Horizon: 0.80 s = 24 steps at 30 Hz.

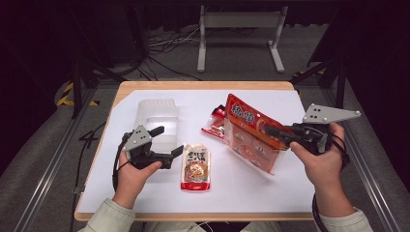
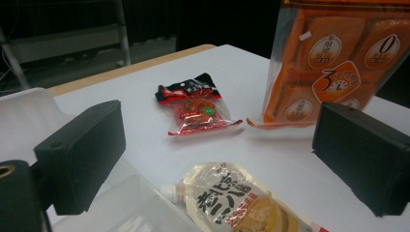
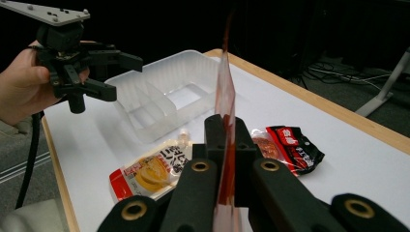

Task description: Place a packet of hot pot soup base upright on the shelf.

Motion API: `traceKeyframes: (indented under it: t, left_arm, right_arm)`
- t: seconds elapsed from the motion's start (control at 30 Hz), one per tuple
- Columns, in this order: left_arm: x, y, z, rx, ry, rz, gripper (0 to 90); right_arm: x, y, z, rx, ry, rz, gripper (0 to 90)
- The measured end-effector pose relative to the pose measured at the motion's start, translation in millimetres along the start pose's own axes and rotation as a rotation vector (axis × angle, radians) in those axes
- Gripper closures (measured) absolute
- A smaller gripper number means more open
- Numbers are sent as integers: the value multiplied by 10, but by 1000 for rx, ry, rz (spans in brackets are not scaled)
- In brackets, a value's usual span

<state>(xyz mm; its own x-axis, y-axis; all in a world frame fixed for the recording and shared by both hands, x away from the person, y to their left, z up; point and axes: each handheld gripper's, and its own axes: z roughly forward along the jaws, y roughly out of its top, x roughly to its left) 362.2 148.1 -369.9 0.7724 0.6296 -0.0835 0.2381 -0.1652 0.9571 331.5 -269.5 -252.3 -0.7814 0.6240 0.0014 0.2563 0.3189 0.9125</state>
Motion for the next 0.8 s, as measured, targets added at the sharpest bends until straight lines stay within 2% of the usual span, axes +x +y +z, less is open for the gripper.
traceKeyframes:
  t: [0.07,0.2,0.23,0.27,0.3,0.37,0.53,0.57,0.63,0.67,0.8]
  left_arm:
    - [-11,10,48,-10,-25,-5,38]
    - [-33,21,99,-15,-49,5,36]
    - [-62,27,142,4,-69,23,40]
    - [-62,27,142,4,-69,23,41]
    - [-76,34,171,17,-78,40,41]
    - [-114,47,241,28,-109,46,53]
    - [-145,79,328,14,-146,36,35]
    - [-154,96,375,5,-166,41,26]
    - [-166,104,400,2,-168,45,23]
    - [-188,114,445,4,-175,68,20]
    - [-218,122,499,-3,-205,54,20]
  right_arm:
    - [11,34,16,-2,19,-2,900]
    - [41,86,51,-12,46,-11,900]
    - [69,126,81,-14,59,-20,900]
    - [69,126,81,-14,59,-20,900]
    - [82,146,97,-14,65,-25,900]
    - [128,202,151,-16,80,-42,900]
    - [184,267,227,-22,103,-57,900]
    - [200,287,255,-25,114,-60,900]
    - [209,297,270,-26,120,-60,900]
    - [227,315,300,-29,131,-62,900]
    - [255,330,345,-30,151,-67,900]
